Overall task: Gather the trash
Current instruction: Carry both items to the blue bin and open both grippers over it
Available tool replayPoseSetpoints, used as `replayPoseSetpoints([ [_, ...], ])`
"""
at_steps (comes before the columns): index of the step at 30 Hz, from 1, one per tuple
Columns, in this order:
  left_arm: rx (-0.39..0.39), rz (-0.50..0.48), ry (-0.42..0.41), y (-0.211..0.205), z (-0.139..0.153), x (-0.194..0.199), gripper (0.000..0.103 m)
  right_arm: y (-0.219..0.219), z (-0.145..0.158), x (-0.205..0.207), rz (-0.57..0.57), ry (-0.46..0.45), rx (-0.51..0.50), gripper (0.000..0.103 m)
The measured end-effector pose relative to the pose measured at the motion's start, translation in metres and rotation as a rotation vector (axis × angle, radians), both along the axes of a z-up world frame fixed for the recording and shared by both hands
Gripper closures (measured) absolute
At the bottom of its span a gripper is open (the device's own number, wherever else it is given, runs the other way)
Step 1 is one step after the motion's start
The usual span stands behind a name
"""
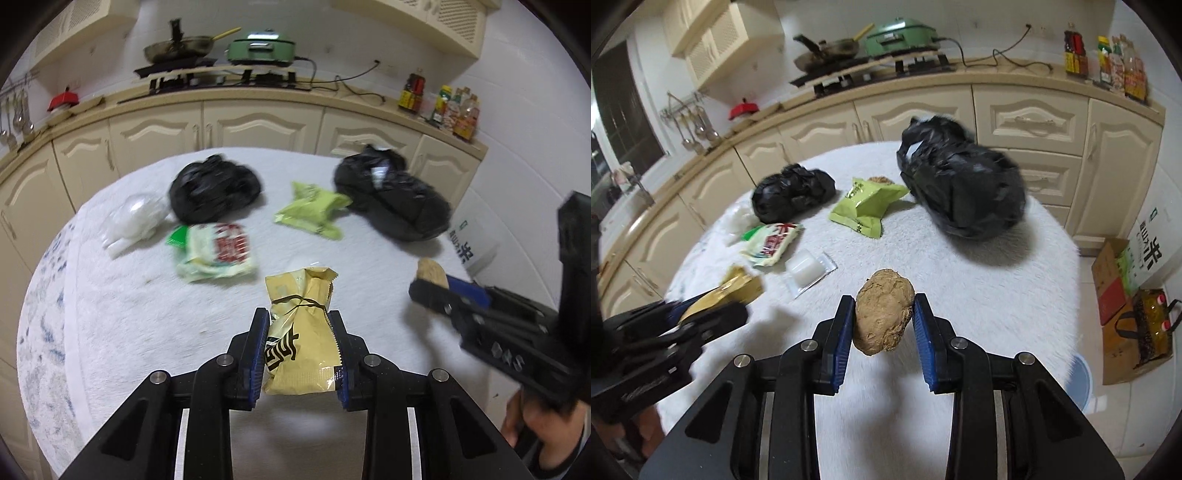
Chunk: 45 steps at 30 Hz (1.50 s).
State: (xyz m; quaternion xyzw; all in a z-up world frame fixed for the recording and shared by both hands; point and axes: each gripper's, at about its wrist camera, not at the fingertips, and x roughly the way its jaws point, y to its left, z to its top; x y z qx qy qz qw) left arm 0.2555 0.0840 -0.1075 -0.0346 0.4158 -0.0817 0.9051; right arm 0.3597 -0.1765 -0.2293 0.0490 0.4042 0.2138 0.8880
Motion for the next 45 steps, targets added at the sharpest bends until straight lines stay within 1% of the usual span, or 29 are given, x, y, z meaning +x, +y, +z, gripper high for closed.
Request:
replayPoseSetpoints([
  [3, 0.018, -0.042, -0.013, -0.032, 0.006, 0.004, 0.076, -0.027, 0.010, -0.017, -0.023, -0.029, 0.022, 0.071],
  [6, 0.034, -0.099, -0.026, -0.074, 0.010, 0.007, 0.076, -0.060, 0.016, -0.027, -0.061, -0.043, 0.047, 0.071],
  [10, 0.044, -0.210, -0.029, -0.146, 0.010, 0.015, 0.076, -0.114, 0.020, -0.039, -0.143, -0.061, 0.068, 0.071],
  [14, 0.054, -0.297, -0.024, -0.210, 0.005, 0.027, 0.076, -0.172, 0.017, -0.051, -0.248, -0.063, 0.078, 0.071],
  [19, 0.060, -0.417, 0.008, -0.299, -0.014, 0.045, 0.076, -0.236, 0.004, -0.057, -0.354, -0.038, 0.072, 0.071],
  [24, 0.091, -0.484, 0.057, -0.366, -0.044, 0.075, 0.076, -0.290, -0.022, -0.058, -0.453, 0.008, 0.081, 0.071],
  [30, 0.141, -0.509, 0.113, -0.417, -0.078, 0.119, 0.076, -0.330, -0.048, -0.052, -0.527, 0.057, 0.089, 0.071],
  [34, 0.157, -0.501, 0.116, -0.443, -0.092, 0.142, 0.074, -0.347, -0.062, -0.048, -0.549, 0.079, 0.100, 0.071],
  [35, 0.162, -0.496, 0.111, -0.449, -0.096, 0.145, 0.072, -0.350, -0.065, -0.047, -0.553, 0.083, 0.103, 0.071],
  [37, 0.171, -0.487, 0.101, -0.452, -0.101, 0.147, 0.060, -0.354, -0.069, -0.043, -0.557, 0.091, 0.107, 0.071],
  [38, 0.173, -0.481, 0.096, -0.452, -0.103, 0.147, 0.047, -0.355, -0.071, -0.041, -0.558, 0.094, 0.108, 0.071],
  [39, 0.180, -0.467, 0.087, -0.453, -0.105, 0.149, 0.039, -0.355, -0.074, -0.039, -0.557, 0.097, 0.110, 0.071],
  [41, 0.188, -0.446, 0.069, -0.454, -0.108, 0.147, 0.035, -0.354, -0.078, -0.036, -0.553, 0.105, 0.112, 0.071],
  [45, 0.195, -0.411, 0.067, -0.452, -0.116, 0.144, 0.035, -0.350, -0.088, -0.030, -0.542, 0.124, 0.121, 0.071],
])
